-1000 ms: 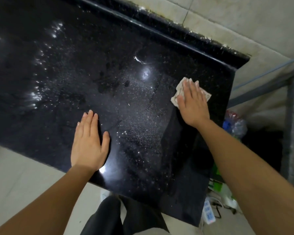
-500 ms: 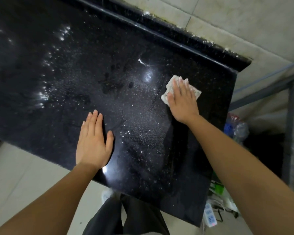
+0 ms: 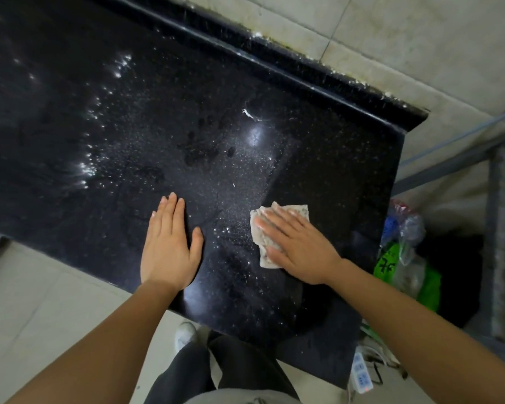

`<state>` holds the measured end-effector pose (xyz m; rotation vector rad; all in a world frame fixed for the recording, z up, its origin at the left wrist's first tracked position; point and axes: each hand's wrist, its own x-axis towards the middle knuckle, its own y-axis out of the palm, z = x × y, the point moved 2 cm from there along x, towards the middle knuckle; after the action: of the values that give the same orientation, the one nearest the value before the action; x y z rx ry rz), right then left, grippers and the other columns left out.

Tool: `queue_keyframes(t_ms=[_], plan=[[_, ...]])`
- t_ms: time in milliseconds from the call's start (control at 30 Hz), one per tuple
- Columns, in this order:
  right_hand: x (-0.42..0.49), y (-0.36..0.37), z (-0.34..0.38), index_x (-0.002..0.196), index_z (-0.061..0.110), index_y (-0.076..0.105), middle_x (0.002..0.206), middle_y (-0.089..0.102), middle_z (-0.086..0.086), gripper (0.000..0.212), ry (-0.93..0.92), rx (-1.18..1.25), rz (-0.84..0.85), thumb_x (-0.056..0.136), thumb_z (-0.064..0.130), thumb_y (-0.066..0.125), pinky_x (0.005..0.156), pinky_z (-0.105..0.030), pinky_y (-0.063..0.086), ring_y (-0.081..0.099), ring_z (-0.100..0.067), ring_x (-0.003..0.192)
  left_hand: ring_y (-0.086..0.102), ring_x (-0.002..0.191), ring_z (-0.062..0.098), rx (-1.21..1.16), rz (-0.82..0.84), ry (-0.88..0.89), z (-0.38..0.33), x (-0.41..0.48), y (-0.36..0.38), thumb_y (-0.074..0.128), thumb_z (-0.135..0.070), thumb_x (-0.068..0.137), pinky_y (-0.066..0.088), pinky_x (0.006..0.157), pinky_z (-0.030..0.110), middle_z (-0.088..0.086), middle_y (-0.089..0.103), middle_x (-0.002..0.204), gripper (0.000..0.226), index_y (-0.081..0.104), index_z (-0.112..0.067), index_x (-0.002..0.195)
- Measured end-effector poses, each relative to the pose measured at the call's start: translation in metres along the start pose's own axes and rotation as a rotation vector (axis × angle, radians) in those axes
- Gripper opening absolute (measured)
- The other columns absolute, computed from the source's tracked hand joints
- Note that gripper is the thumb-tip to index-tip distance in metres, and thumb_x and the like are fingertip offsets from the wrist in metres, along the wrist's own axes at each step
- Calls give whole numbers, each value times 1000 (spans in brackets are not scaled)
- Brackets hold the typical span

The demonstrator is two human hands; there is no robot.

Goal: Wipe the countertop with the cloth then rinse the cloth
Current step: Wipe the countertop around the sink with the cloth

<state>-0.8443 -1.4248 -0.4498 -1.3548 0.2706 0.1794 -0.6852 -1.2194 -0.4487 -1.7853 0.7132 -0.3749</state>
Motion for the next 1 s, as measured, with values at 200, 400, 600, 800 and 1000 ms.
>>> queue_keyframes(t_ms=[200, 400, 600, 800, 1000], plan=[[66, -34, -75, 155, 20, 3, 163, -3, 1, 62, 396, 105, -128, 100, 47, 11, 119, -34, -6, -11, -15, 148, 6, 147, 19, 9, 17, -1, 1, 1, 3, 26, -41, 95, 2, 119, 33, 9, 16, 158, 65, 21, -4, 149], [140, -68, -125, 155, 21, 0, 163, -7, -2, 61, 649, 260, -189, 102, 46, 16, 119, -39, -7, -13, -20, 148, 5, 147, 17, 7, 19, -3, 3, 1, 5, 25, -42, 95, 3, 120, 33, 8, 16, 158, 66, 22, -4, 149], [167, -76, -119, 155, 17, -5, 162, -12, -6, 61, 764, 266, -183, 103, 43, 12, 119, -39, -10, -17, -23, 147, 6, 147, 17, -11, 17, -2, 3, 1, 3, 29, -41, 95, 0, 119, 30, 7, 17, 158, 65, 23, -3, 148], [139, -55, -64, 154, 18, -8, 162, -13, -5, 61, 470, 171, -99, 102, 44, 10, 120, -40, -7, -18, -22, 147, 6, 147, 17, -12, 13, -4, 1, 1, 2, 27, -41, 95, 3, 119, 32, 7, 17, 158, 65, 23, -4, 149], [90, -30, 12, 153, 19, -11, 161, -15, -3, 62, 230, 105, 0, 98, 44, 6, 120, -41, -7, -21, -20, 146, 6, 147, 17, -26, 14, -11, 1, 0, 0, 26, -43, 95, 2, 119, 32, 7, 15, 158, 66, 21, -5, 149]])
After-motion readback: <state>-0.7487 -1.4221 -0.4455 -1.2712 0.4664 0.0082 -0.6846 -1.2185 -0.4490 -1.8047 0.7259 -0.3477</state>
